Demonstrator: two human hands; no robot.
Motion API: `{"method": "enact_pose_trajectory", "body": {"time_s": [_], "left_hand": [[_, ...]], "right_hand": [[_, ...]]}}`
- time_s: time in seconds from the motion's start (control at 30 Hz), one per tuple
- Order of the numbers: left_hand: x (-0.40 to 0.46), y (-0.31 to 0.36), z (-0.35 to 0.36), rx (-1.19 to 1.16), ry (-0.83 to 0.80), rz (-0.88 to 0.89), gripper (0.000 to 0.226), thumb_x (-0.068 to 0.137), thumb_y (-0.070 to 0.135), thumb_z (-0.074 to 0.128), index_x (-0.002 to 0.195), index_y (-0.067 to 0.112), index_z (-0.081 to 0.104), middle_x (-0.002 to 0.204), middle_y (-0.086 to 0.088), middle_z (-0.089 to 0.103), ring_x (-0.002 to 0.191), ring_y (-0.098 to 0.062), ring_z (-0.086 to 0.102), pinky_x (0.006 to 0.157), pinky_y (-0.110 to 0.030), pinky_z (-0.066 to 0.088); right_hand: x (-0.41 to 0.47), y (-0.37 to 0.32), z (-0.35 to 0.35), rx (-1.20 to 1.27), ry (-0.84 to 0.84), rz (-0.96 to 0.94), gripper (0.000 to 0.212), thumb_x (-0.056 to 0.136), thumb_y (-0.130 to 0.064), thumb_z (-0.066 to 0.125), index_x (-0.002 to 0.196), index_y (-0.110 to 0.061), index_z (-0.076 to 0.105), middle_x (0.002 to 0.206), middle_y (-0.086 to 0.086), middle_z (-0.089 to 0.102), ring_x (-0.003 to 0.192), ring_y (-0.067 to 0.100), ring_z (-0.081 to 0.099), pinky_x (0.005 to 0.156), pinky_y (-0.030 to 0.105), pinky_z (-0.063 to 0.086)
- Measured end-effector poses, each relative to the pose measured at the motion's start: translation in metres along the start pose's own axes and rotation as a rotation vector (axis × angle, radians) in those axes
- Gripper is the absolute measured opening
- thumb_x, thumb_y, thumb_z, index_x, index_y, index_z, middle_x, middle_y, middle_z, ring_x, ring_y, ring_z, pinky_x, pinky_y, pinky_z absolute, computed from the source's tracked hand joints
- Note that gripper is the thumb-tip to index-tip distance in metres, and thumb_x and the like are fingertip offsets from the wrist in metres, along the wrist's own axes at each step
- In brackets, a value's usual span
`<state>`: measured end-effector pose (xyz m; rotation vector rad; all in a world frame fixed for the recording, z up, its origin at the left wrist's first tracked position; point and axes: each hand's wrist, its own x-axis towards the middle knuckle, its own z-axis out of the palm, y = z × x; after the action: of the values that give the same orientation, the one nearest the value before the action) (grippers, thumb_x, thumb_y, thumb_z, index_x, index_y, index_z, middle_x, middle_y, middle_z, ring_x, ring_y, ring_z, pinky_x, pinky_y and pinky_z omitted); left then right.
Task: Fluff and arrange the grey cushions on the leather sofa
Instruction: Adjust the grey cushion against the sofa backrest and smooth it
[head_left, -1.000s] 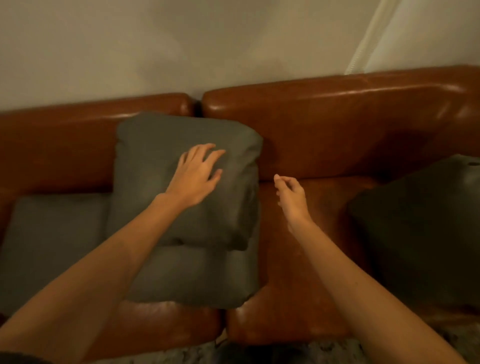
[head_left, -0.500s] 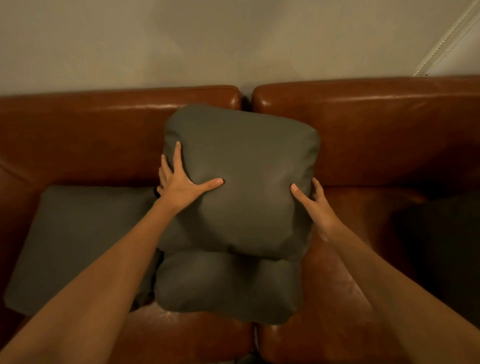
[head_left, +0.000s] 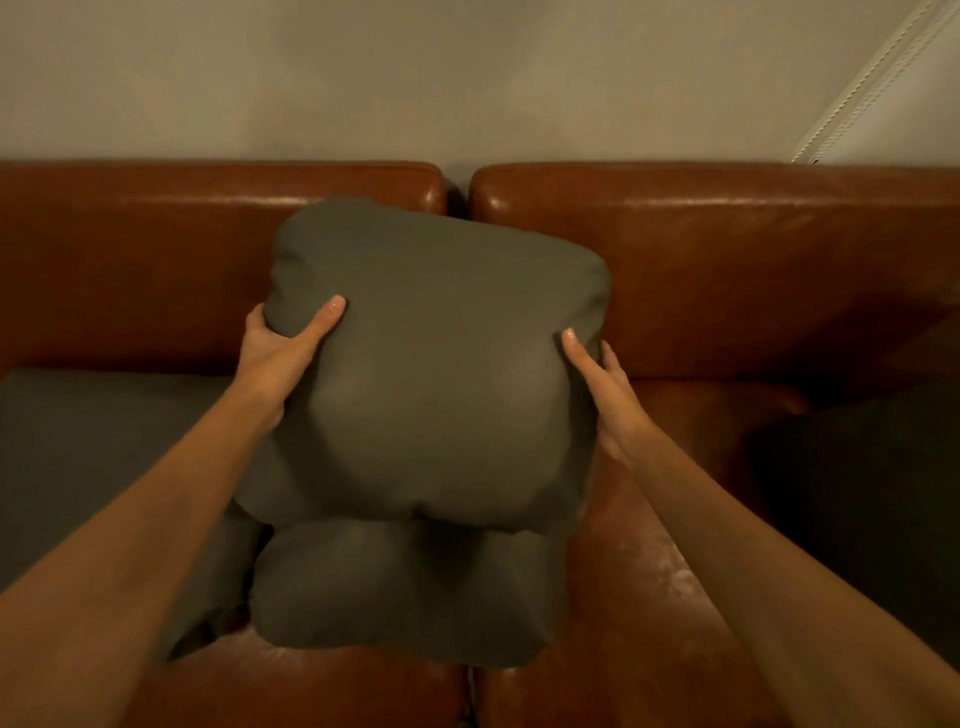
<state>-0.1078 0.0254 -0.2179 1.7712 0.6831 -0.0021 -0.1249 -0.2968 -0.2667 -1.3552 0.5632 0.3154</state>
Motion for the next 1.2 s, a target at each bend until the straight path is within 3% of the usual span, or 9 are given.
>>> {"method": "enact_pose_trajectory", "body": {"time_s": [0.1, 0.23, 0.43, 0.6, 0.77, 0.87, 0.97, 1.03, 1.2], "left_hand": [[-0.016, 0.003, 0.01, -0.015, 0.033, 0.051, 0.094, 0.07, 0.051, 0.079, 0.146, 0.021, 0.034, 0.142, 0.0, 0.046, 0.125, -0.017, 0.047, 0.098, -0.026, 0.037], [-0.039, 0.001, 0.04, -0.061, 0.005, 0.077, 0.099, 0.063, 0.051, 0.082, 0.145, 0.021, 0.035, 0.138, 0.003, 0.049, 0.121, -0.013, 0.049, 0.102, -0.027, 0.038], [-0.066, 0.006, 0.115, -0.102, -0.112, 0.117, 0.094, 0.059, 0.041, 0.088, 0.14, 0.026, 0.041, 0.122, 0.011, 0.053, 0.11, -0.008, 0.054, 0.094, -0.025, 0.041], [-0.072, 0.015, 0.176, -0.078, -0.24, 0.13, 0.122, 0.036, 0.056, 0.089, 0.143, 0.029, 0.036, 0.132, 0.009, 0.052, 0.118, -0.012, 0.052, 0.104, -0.035, 0.042], [-0.077, 0.014, 0.226, -0.068, -0.286, 0.155, 0.119, 0.042, 0.05, 0.092, 0.143, 0.03, 0.032, 0.13, 0.011, 0.052, 0.118, -0.011, 0.051, 0.103, -0.034, 0.043], [-0.085, 0.011, 0.248, -0.084, -0.295, 0.168, 0.111, 0.049, 0.041, 0.093, 0.14, 0.03, 0.031, 0.122, 0.014, 0.049, 0.113, -0.009, 0.051, 0.093, -0.026, 0.041], [-0.09, 0.002, 0.261, -0.071, -0.312, 0.177, 0.115, 0.041, 0.051, 0.091, 0.135, 0.032, 0.028, 0.125, 0.012, 0.048, 0.117, -0.011, 0.05, 0.098, -0.029, 0.041], [-0.093, -0.005, 0.264, -0.043, -0.334, 0.191, 0.116, 0.04, 0.053, 0.089, 0.135, 0.033, 0.026, 0.13, 0.009, 0.045, 0.121, -0.011, 0.048, 0.104, -0.032, 0.04], [-0.103, -0.019, 0.28, 0.045, -0.357, 0.256, 0.117, 0.046, 0.05, 0.09, 0.139, 0.026, 0.022, 0.137, 0.006, 0.039, 0.126, -0.01, 0.043, 0.109, -0.032, 0.037]], "right_hand": [[-0.002, -0.004, -0.013, 0.004, 0.003, -0.034, 0.118, 0.045, -0.066, 0.087, 0.147, -0.03, 0.038, 0.13, -0.006, 0.061, 0.113, 0.017, 0.062, 0.102, 0.042, 0.048], [-0.006, -0.014, -0.045, 0.014, 0.082, -0.049, 0.129, 0.037, -0.071, 0.086, 0.148, -0.029, 0.035, 0.134, -0.005, 0.058, 0.115, 0.02, 0.06, 0.103, 0.045, 0.047], [0.005, -0.029, -0.13, 0.103, 0.144, 0.062, 0.113, 0.047, -0.083, 0.076, 0.141, -0.028, 0.046, 0.133, -0.001, 0.061, 0.115, 0.026, 0.063, 0.101, 0.05, 0.047], [0.009, -0.046, -0.178, 0.077, 0.138, -0.037, 0.101, 0.049, -0.084, 0.073, 0.133, -0.03, 0.057, 0.125, -0.005, 0.067, 0.117, 0.022, 0.061, 0.105, 0.048, 0.043], [0.022, -0.061, -0.221, 0.087, 0.171, -0.123, 0.101, 0.053, -0.088, 0.066, 0.137, -0.033, 0.053, 0.129, -0.009, 0.064, 0.121, 0.016, 0.058, 0.107, 0.045, 0.041], [0.025, -0.067, -0.237, 0.09, 0.199, -0.16, 0.084, 0.062, -0.085, 0.059, 0.13, -0.035, 0.058, 0.127, -0.009, 0.066, 0.119, 0.014, 0.059, 0.106, 0.043, 0.042], [0.031, -0.067, -0.247, 0.097, 0.19, -0.183, 0.054, 0.08, -0.076, 0.045, 0.118, -0.041, 0.061, 0.122, -0.013, 0.068, 0.115, 0.009, 0.061, 0.1, 0.038, 0.044], [0.037, -0.06, -0.256, 0.113, 0.188, -0.18, 0.049, 0.088, -0.072, 0.038, 0.12, -0.041, 0.06, 0.12, -0.014, 0.068, 0.113, 0.008, 0.061, 0.097, 0.036, 0.045], [0.051, -0.035, -0.271, 0.17, 0.214, -0.137, 0.065, 0.089, -0.071, 0.037, 0.143, -0.034, 0.046, 0.137, -0.009, 0.058, 0.127, 0.015, 0.053, 0.107, 0.042, 0.039]]}}
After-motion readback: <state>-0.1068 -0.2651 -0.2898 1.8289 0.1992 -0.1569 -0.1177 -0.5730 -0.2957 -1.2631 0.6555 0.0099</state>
